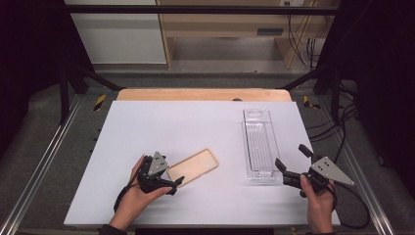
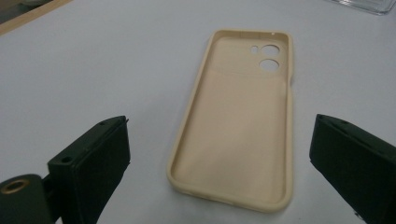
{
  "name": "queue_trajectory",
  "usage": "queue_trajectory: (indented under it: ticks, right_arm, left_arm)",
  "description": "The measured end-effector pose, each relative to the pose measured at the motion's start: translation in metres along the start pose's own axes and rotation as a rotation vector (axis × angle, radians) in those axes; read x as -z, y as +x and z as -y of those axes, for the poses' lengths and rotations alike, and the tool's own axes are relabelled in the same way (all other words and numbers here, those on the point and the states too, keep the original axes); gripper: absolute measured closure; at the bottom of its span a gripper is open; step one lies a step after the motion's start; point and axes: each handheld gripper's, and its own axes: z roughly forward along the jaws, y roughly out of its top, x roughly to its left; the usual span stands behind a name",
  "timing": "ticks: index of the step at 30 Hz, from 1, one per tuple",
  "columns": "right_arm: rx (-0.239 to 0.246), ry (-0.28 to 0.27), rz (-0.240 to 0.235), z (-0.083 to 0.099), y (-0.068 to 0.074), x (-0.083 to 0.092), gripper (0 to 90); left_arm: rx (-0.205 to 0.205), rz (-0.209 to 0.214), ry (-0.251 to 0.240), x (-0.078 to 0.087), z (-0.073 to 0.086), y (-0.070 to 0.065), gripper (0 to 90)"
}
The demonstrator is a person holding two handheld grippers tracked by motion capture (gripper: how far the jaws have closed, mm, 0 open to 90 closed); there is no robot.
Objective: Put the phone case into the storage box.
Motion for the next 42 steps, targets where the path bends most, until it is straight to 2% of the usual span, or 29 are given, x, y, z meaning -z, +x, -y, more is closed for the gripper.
queue_trajectory:
  ticks: [11,21,26,29,30,33,38,42]
  right_arm:
    - [0.001,0.008,0.002,0.000,0.000,-0.001,3.5]
    - [-0.001,0.012,0.005,0.001,-0.001,0.000,3.6]
    - [0.002,0.013,0.006,0.001,-0.001,-0.001,3.7]
    - [0.005,0.014,0.007,0.001,0.000,-0.001,3.7]
    - [0.002,0.015,0.007,0.001,0.000,-0.001,3.7]
    - [0.002,0.015,0.007,0.001,0.000,-0.001,3.7]
    - [0.004,0.014,0.008,0.001,0.000,-0.001,3.7]
    - [0.004,0.014,0.010,0.001,-0.001,-0.001,3.7]
  left_arm:
    - [-0.008,0.000,0.035,-0.007,0.001,0.001,9.9]
    - [-0.032,0.039,0.059,-0.012,0.001,-0.007,15.7]
    - [-0.031,0.077,0.070,-0.013,0.001,-0.013,23.3]
    - [-0.039,0.105,0.078,-0.014,0.001,-0.017,31.8]
    - [-0.041,0.115,0.082,-0.014,0.001,-0.019,37.6]
    - [-0.051,0.137,0.096,-0.016,0.000,-0.023,42.6]
    - [-0.055,0.151,0.111,-0.018,-0.001,-0.026,53.8]
    - [-0.055,0.157,0.120,-0.020,-0.002,-0.028,56.2]
